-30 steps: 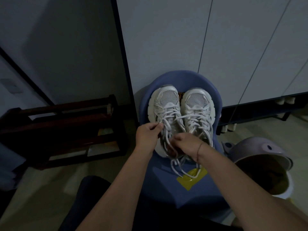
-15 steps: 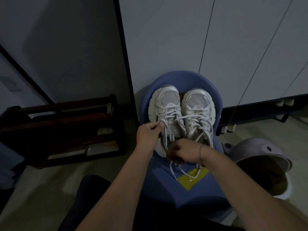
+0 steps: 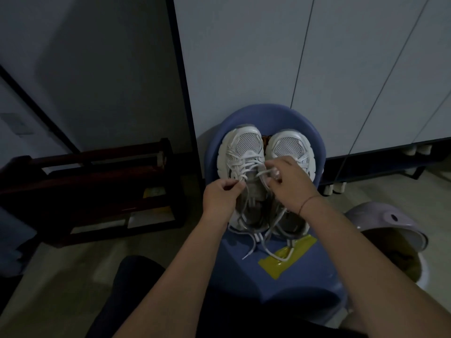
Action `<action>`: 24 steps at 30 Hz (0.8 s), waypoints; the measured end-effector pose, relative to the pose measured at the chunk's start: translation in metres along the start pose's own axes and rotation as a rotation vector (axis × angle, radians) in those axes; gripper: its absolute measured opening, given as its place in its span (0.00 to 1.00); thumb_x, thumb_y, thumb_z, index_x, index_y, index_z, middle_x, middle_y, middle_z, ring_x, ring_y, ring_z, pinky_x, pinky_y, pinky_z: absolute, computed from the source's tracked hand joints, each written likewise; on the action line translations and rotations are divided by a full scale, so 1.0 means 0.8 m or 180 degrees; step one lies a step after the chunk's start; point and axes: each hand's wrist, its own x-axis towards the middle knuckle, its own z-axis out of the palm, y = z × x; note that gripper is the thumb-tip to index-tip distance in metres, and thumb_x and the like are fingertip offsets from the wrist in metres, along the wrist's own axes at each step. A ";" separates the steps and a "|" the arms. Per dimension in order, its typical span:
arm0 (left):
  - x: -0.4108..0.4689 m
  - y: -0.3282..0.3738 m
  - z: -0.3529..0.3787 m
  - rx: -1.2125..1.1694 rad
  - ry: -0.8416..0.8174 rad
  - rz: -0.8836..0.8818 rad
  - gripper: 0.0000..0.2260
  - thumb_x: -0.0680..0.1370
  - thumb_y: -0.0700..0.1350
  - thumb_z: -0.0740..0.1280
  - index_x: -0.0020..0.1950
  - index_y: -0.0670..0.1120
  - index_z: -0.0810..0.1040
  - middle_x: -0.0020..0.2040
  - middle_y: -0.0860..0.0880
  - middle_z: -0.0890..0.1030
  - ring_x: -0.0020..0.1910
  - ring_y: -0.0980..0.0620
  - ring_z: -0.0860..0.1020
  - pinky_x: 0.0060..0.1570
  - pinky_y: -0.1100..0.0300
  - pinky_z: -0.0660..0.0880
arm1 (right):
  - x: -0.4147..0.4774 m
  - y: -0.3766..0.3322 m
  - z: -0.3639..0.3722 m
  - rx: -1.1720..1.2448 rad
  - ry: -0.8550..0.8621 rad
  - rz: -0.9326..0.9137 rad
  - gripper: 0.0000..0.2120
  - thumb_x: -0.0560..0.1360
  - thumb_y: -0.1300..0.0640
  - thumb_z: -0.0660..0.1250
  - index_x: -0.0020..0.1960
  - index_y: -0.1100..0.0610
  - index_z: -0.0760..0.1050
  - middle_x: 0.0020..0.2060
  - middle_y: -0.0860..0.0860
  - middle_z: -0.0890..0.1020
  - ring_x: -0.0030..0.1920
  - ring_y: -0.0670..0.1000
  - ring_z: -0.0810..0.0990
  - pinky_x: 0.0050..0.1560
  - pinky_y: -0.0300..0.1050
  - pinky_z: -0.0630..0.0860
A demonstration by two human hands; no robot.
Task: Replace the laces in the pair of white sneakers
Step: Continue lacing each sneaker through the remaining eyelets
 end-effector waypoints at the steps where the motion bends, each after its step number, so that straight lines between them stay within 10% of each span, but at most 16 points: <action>1: -0.001 0.000 0.000 0.0067 0.0000 0.0020 0.11 0.76 0.45 0.72 0.55 0.42 0.83 0.50 0.46 0.84 0.51 0.50 0.82 0.59 0.50 0.78 | 0.002 0.001 0.001 -0.0190 -0.0138 0.0057 0.17 0.77 0.54 0.63 0.65 0.54 0.72 0.61 0.53 0.72 0.59 0.55 0.73 0.61 0.52 0.71; 6: -0.008 0.008 -0.002 0.0558 0.0097 0.0523 0.07 0.76 0.43 0.72 0.52 0.43 0.82 0.44 0.53 0.81 0.45 0.58 0.79 0.45 0.71 0.74 | -0.002 -0.009 -0.008 -0.0650 -0.0123 0.0275 0.10 0.76 0.53 0.66 0.46 0.58 0.81 0.42 0.55 0.83 0.45 0.54 0.80 0.46 0.47 0.76; 10: -0.030 0.032 0.007 0.0723 -0.0177 0.0960 0.05 0.80 0.44 0.65 0.51 0.45 0.81 0.43 0.54 0.81 0.43 0.61 0.78 0.46 0.71 0.74 | -0.017 -0.025 -0.024 0.1658 -0.0782 0.0542 0.15 0.77 0.54 0.66 0.32 0.57 0.78 0.22 0.48 0.76 0.21 0.42 0.69 0.24 0.33 0.66; 15: -0.059 0.045 0.018 -0.0985 -0.1456 -0.0202 0.14 0.83 0.51 0.59 0.53 0.45 0.80 0.45 0.49 0.85 0.46 0.53 0.82 0.54 0.57 0.78 | -0.016 -0.021 -0.033 0.3940 -0.1074 0.1007 0.10 0.76 0.60 0.63 0.40 0.59 0.81 0.24 0.49 0.75 0.22 0.41 0.67 0.22 0.32 0.66; 24: -0.056 0.044 -0.007 -0.0468 -0.1531 -0.0191 0.13 0.85 0.43 0.56 0.45 0.42 0.76 0.24 0.54 0.65 0.22 0.58 0.62 0.30 0.65 0.68 | 0.003 0.006 -0.042 0.5081 0.0059 0.1832 0.13 0.80 0.61 0.59 0.40 0.63 0.78 0.28 0.50 0.75 0.23 0.41 0.72 0.25 0.31 0.72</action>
